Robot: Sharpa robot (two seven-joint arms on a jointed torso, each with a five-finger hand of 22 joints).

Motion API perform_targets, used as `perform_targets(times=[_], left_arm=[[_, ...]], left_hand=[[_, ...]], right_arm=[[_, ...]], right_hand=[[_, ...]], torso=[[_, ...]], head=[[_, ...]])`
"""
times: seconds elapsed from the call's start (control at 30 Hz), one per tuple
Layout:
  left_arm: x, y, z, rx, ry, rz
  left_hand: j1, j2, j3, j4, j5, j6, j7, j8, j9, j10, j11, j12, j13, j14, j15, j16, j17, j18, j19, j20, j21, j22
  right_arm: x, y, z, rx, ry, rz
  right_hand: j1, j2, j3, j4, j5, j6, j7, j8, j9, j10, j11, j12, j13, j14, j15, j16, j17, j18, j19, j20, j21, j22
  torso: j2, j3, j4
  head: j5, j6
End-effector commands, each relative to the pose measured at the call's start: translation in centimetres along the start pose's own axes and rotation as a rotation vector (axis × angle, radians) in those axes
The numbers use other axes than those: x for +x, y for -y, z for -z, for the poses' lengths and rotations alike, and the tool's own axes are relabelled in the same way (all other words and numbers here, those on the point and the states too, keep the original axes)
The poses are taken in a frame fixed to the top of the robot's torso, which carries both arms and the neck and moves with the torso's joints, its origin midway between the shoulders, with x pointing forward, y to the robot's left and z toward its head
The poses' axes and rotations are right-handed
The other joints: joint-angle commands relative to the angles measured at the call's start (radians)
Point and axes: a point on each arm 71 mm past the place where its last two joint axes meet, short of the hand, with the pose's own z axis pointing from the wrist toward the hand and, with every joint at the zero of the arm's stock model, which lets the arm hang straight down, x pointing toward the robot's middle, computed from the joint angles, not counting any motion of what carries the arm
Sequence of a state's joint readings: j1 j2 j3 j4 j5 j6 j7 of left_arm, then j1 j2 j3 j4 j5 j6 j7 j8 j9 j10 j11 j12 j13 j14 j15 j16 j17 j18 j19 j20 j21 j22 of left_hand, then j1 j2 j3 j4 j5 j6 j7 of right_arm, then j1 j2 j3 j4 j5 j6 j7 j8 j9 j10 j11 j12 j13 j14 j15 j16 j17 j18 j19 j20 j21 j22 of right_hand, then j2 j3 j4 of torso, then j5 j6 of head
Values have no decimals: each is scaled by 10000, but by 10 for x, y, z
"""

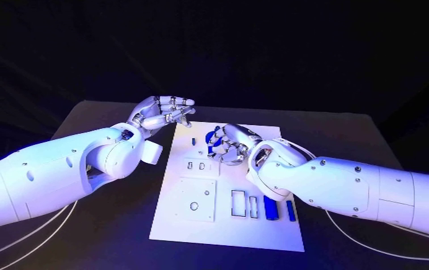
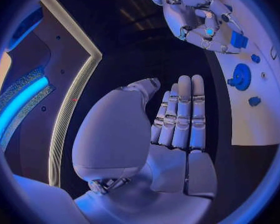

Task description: Assemble the parts on the task board

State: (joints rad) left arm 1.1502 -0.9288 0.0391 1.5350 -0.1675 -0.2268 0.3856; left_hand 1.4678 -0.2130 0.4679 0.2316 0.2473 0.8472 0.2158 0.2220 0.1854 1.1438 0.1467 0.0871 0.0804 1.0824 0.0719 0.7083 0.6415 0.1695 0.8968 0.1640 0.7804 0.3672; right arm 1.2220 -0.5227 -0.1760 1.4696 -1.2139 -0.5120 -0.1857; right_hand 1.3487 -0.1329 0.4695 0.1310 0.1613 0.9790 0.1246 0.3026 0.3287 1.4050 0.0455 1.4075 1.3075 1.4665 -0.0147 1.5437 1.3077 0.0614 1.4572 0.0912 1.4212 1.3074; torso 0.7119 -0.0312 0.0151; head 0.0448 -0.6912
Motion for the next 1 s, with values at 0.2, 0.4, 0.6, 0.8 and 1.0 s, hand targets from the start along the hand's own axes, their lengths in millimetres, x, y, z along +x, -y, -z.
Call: perform_targets(times=[0.2, 0.4, 0.6, 0.8, 1.0], left_arm=[[1, 1, 0, 105, -152, 10], [1, 1, 0, 107, -160, 11], [1, 1, -1, 100, -179, 16], [1, 1, -1, 85, -170, 10], [1, 1, 0, 78, -185, 15]], left_hand=[[-101, 7, 40, -11, -39, -38, 83, -35, 13, -51, 8, -59, 15, -67, -7, 51, 12, 122, -43, 9, 37, 16], [-101, 7, 40, -11, -39, -38, 83, -35, 13, -51, 8, -59, 15, -67, -7, 51, 12, 122, -43, 9, 37, 16], [-101, 7, 40, -11, -39, -38, 83, -35, 13, -51, 8, -59, 15, -67, -7, 51, 12, 122, -43, 9, 37, 16], [-101, 7, 40, -11, -39, -38, 83, -35, 13, -51, 8, -59, 15, -67, -7, 51, 12, 122, -43, 9, 37, 16], [-101, 7, 40, -11, -39, -38, 83, -35, 13, -51, 8, -59, 15, -67, -7, 51, 12, 122, -43, 9, 37, 16]], right_arm=[[20, 0, 1, 342, -644, 919], [27, -4, 2, 245, -758, 1038], [32, -7, 3, 161, -830, 1075], [35, -6, 2, 171, -872, 1133], [38, -5, 2, 156, -885, 1197]], right_hand=[[-85, -75, 33, -34, 30, 39, -19, 92, 113, 46, -22, -8, 494, 872, -83, 31, 1880, -152, -11, -42, -49, 1274], [-88, -85, 33, -40, 30, 39, -20, 96, 114, 48, -23, -6, 497, 874, -84, 33, 1889, -155, -2, -44, -37, 1284], [-101, -94, 32, -39, 28, 38, -18, 100, 116, 53, -22, -2, 503, 873, -86, 31, 1883, -156, -1, -45, -37, 1286], [-129, -116, 28, -38, 26, 33, -16, 107, 119, 56, -22, -2, 505, 875, -87, 33, 1888, -158, 5, -48, -31, 1292], [-157, -163, 24, -50, 24, 14, -15, 112, 120, 46, -22, -16, 492, 872, -88, 29, 1878, -155, -1, -51, -43, 1285]], torso=[[5, 30, 12], [-2, 46, -23], [1, 43, -13], [2, 41, 5], [4, 33, 9]], head=[[132, -152], [193, -195], [199, -245], [210, -260], [200, -277]])
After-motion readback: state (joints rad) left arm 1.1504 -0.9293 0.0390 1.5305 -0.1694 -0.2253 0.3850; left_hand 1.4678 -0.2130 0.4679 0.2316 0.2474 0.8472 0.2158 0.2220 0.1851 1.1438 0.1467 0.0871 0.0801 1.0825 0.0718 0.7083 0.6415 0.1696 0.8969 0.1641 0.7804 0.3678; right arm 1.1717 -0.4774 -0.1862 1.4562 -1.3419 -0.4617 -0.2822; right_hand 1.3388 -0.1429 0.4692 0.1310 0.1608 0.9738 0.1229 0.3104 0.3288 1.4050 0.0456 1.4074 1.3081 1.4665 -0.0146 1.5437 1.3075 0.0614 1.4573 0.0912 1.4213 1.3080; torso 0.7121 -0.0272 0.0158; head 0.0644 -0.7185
